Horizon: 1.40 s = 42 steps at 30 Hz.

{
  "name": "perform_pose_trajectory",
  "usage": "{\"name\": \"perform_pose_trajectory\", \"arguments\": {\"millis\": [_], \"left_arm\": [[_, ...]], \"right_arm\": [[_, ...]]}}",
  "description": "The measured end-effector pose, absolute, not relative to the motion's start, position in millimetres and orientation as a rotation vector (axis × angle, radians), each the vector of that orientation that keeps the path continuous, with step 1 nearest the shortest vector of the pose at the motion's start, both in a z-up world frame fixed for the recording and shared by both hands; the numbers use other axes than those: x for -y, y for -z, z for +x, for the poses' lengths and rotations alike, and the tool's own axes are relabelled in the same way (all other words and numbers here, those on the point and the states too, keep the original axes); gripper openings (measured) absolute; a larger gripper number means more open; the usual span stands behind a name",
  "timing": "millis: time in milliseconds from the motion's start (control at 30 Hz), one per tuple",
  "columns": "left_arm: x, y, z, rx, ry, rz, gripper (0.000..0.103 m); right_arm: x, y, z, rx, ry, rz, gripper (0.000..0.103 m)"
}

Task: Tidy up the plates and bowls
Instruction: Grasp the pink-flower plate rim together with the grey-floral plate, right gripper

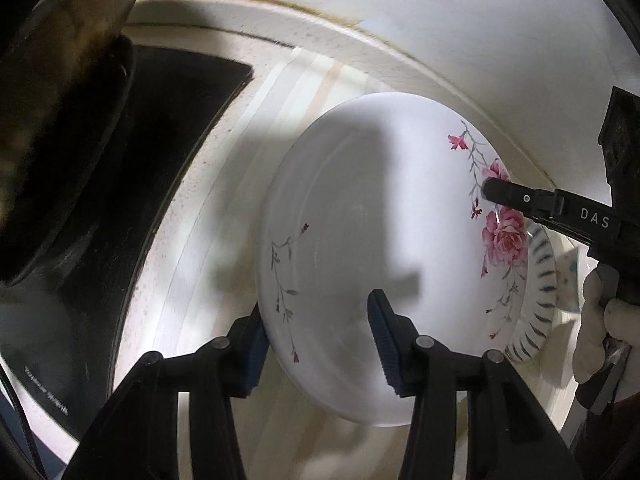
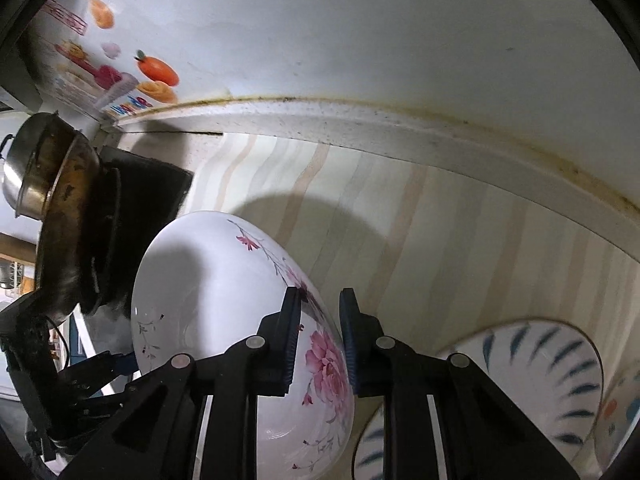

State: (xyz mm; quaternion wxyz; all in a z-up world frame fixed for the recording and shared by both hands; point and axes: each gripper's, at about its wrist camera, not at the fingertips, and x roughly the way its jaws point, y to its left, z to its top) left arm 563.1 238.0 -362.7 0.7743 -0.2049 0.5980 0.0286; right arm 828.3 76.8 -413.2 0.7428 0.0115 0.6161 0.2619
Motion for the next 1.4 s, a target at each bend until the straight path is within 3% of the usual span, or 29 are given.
{"name": "perform_pose_trajectory", "arguments": {"millis": [500, 1033, 1400], "left_arm": [[-139.9, 315.0, 514.2, -1.360, 0.141, -0.290, 0.044], [-28.3, 351.7, 479.1, -1.486, 0.299, -0.087, 0.044], [0.5, 375.2, 468.9, -1.550, 0.294, 0.016, 0.044]], "right_arm": [[46.6, 353.7, 702.7, -1.305, -0.486, 0.191, 0.022], [182.5, 397.7, 565.1, -1.374, -0.312, 0.357, 0.022], [206.0, 413.7, 551.7, -1.387, -0.275, 0.366, 0.022]]}}
